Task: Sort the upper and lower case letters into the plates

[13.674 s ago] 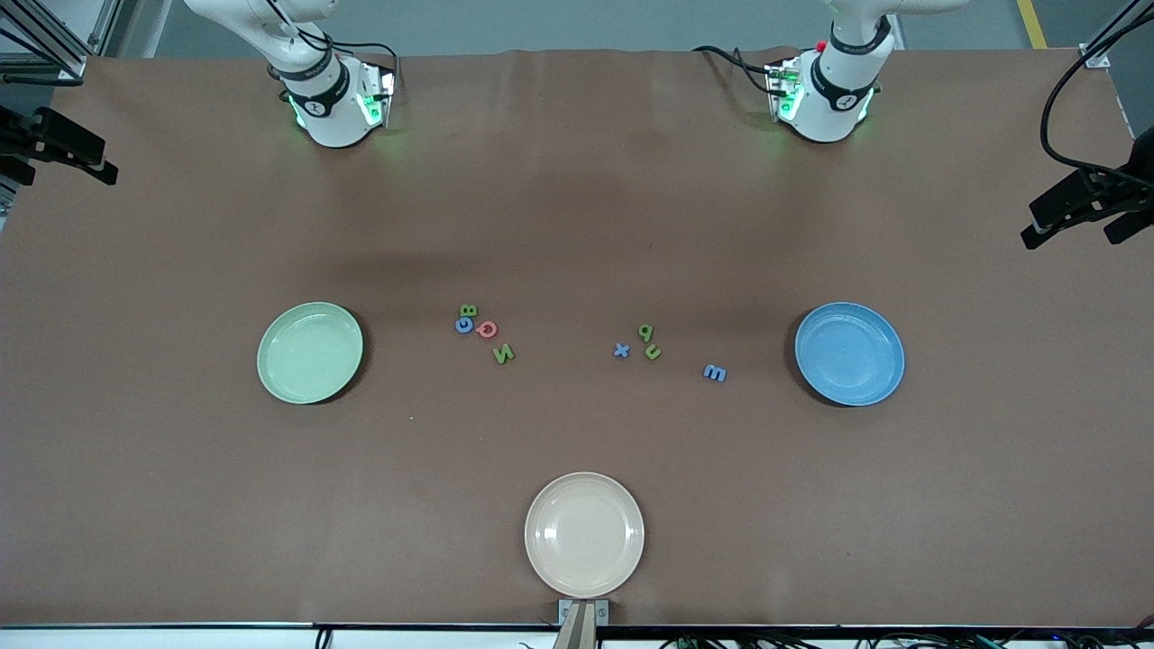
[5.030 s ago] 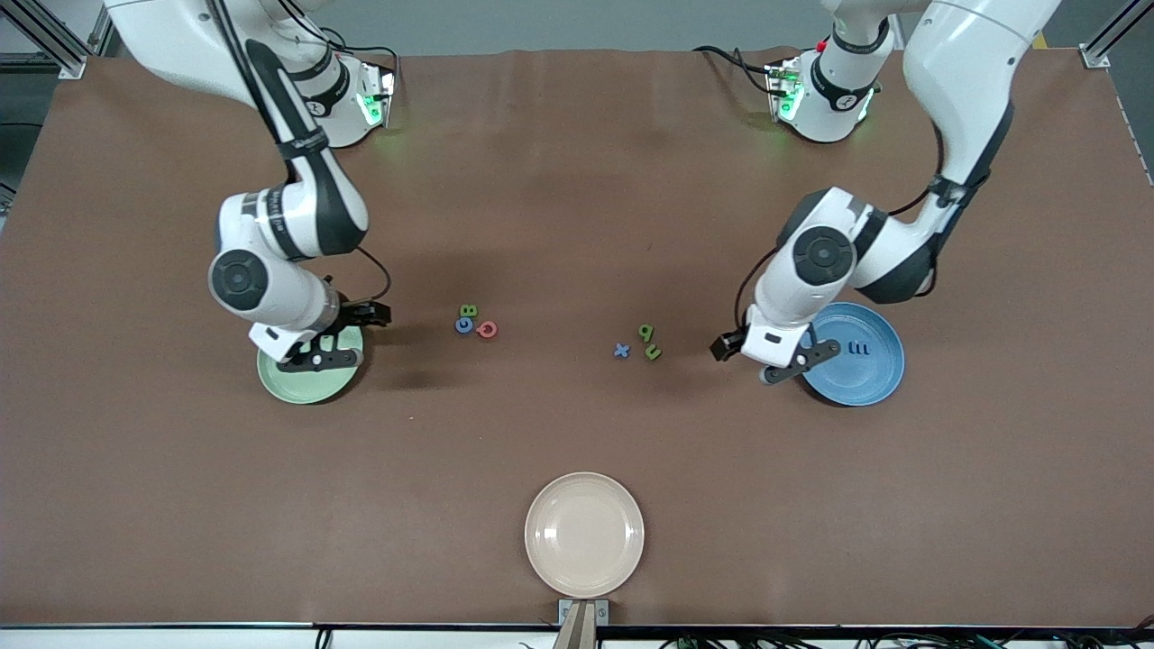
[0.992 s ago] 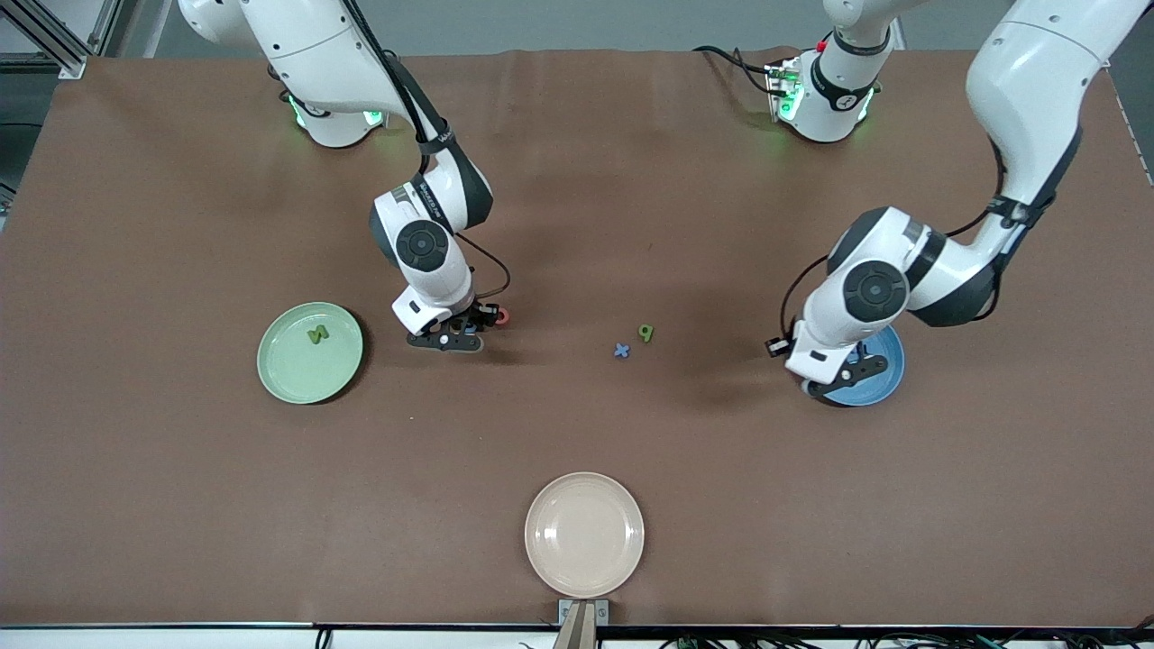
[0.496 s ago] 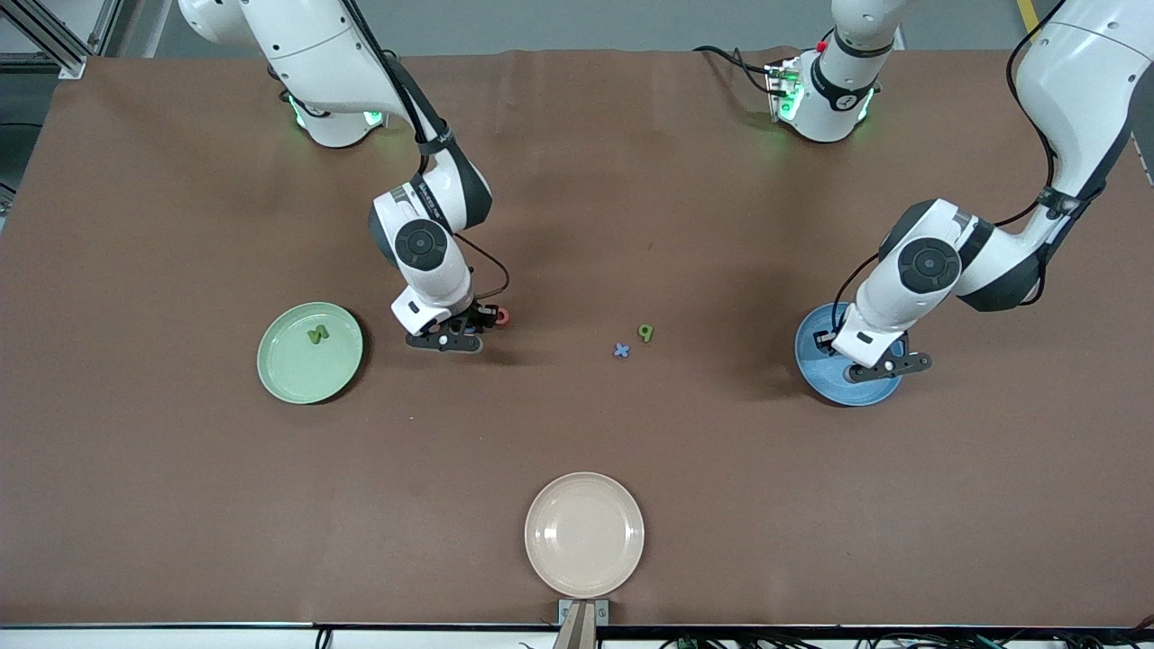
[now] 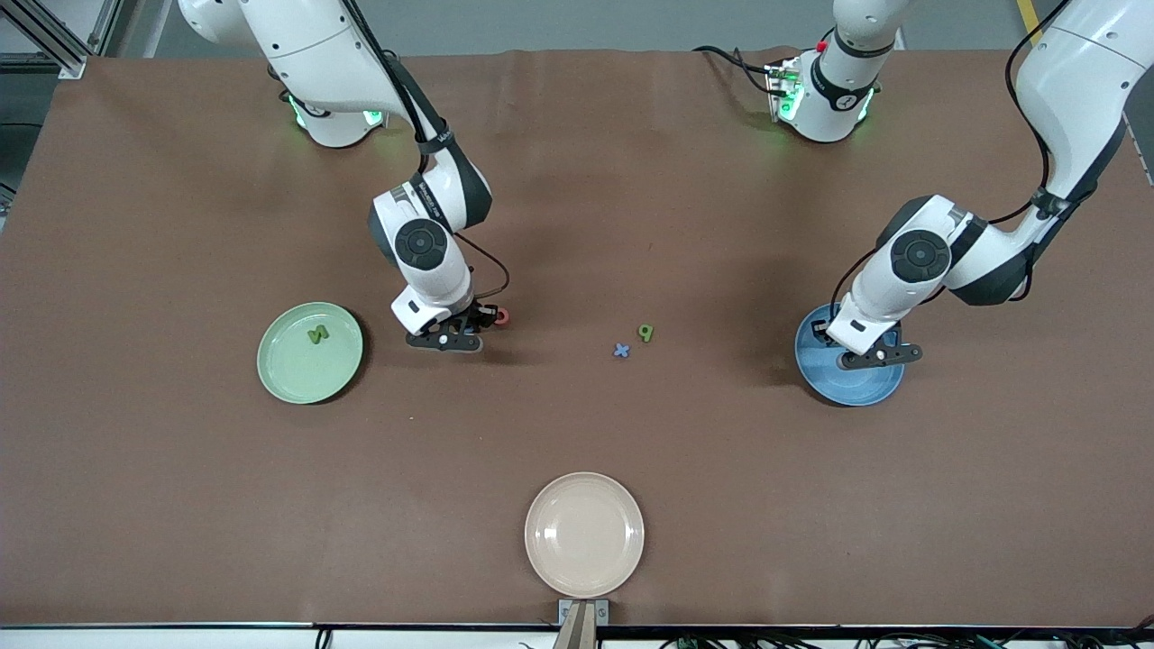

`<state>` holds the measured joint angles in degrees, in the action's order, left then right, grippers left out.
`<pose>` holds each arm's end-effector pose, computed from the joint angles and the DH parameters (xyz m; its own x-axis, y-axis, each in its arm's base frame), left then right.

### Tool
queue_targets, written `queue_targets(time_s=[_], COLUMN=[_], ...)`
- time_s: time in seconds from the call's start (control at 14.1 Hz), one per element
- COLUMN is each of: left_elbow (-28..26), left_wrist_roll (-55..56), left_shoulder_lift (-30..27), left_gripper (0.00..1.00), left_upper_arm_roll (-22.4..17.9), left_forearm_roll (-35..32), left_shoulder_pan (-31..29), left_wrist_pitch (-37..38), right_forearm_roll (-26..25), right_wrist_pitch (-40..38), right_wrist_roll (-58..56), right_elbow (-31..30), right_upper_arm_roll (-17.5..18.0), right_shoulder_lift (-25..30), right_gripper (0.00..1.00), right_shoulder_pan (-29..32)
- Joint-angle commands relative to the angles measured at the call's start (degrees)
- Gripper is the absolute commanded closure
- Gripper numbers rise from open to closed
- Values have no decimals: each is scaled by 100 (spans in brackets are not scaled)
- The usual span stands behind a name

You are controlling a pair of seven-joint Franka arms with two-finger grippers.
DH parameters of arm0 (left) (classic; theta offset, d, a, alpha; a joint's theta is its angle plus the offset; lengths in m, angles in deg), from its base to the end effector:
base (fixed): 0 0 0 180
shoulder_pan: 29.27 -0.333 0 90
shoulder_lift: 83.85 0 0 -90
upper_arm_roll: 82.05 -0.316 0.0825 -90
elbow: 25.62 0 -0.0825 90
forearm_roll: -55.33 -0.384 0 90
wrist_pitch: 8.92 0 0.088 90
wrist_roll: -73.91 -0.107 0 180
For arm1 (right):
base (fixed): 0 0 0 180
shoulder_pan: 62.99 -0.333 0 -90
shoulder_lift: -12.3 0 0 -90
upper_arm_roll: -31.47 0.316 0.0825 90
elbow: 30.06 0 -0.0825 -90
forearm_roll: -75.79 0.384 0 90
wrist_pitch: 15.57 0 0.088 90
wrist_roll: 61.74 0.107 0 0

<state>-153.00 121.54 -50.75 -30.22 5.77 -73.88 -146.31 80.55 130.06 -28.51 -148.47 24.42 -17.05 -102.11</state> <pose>0.5251 -0.0783 0.1974 0.9969 0.0786 0.0093 0.0792 -0.9921 -0.0970 0.4971 0.3102 0.1792 0.9970 -0.0751 -0.0176 -0.0746 -0.9968 0.0301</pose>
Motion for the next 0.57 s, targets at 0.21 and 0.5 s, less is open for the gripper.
queue_targets(time_s=[0.21, 0.5], left_elbow=[214, 591], left_wrist_roll=[88, 89], left_shoulder_lift=[-23, -5], left_gripper=[0, 0], left_upper_arm_roll=[231, 293], left_forearm_roll=[-80, -1], left_shoulder_pan=[4, 582], left_wrist_pitch=[18, 98], right_forearm_roll=[-72, -81], right_wrist_pitch=[-1069, -1336], right_wrist_roll=[-1868, -3679], right_elbow=[-148, -200], right_upper_arm_roll=[20, 20], right_shoulder_lift=[912, 1133], right_gripper=[100, 100], right_shoulder_pan=[1220, 2283])
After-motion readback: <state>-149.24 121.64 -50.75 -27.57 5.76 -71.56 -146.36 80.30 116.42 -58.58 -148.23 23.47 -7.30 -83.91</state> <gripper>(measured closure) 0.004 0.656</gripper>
